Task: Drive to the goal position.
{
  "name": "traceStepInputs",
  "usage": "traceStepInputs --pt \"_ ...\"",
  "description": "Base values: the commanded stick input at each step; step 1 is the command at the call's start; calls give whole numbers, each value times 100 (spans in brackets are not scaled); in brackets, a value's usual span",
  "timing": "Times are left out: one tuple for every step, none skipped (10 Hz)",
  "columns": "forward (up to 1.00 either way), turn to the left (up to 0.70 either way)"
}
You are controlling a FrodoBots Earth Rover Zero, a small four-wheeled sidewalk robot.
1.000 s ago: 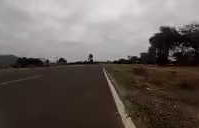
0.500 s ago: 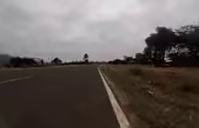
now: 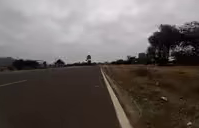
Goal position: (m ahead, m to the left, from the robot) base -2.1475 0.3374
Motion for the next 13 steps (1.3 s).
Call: traceStepInputs --pt "85 0" --pt "85 0" --pt "85 0" --pt "85 0" --pt "85 -2" --pt "85 -14" --pt "85 -3" --pt "85 -1" --pt "85 -1" --pt "85 -5" --pt "85 -2" --pt "85 -16" --pt "85 -22"
